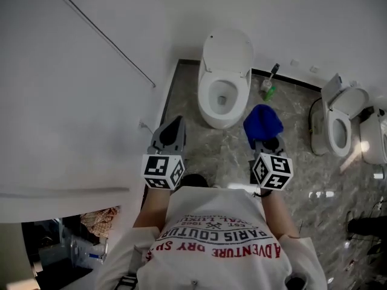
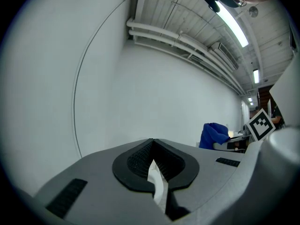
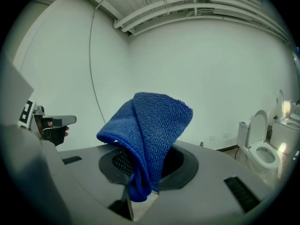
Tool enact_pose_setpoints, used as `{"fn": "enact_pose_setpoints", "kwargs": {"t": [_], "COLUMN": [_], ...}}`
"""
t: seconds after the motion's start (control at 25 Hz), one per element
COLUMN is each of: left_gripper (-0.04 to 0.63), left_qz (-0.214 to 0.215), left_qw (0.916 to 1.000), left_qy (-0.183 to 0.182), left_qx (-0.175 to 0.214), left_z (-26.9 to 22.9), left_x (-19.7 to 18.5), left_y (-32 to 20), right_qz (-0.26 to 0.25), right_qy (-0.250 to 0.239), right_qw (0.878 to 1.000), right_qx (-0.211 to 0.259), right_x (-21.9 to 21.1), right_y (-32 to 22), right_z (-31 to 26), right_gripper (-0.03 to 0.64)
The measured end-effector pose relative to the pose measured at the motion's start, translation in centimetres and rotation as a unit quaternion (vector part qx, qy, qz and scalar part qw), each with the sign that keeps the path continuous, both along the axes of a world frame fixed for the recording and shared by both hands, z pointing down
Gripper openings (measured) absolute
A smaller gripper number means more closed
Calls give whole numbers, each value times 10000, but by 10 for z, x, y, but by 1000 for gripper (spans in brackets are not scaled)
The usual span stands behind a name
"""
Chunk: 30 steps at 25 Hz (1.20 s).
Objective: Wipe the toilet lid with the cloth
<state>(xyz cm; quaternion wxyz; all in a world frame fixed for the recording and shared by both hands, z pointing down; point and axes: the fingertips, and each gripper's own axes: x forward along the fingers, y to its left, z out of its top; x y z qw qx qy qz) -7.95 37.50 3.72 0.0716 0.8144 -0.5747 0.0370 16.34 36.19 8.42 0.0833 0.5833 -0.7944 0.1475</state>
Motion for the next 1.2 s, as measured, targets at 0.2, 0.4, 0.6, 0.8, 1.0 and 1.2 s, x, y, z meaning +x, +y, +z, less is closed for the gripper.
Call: {"fn": "enact_pose_setpoints", "kwargs": {"t": [0.2,0.4,0.6,0.8,1.0,1.2], "left_gripper": [6,6,6,6,6,6], "left_qz": [-29,82,335,649,874,920], "left_qw": [9997,9995,9989,9965,9938,9920], "left_qy": [-3,106,172,186,206,236], "left_qx": [-223,-301,-266,-493,-652,-833], "left_z": [24,49,55,74,96,119], "left_x": [5,0,-7,-23,-43,-57], "left_y": [-60,-145,-259,-384,-492,-560], "right_qz": [88,213,436,651,699,613], "right_qy": [-65,-76,20,38,74,102], "right_qw": [9996,9993,9985,9969,9961,9953], "right_qx": [-257,-314,-330,-438,-542,-739], "right_x": [15,15,5,-18,-48,-74], "right_y": [-55,-125,-225,-337,-435,-502], "right_z": [26,51,57,64,84,106], "right_gripper": [87,87,87,87,87,87]}}
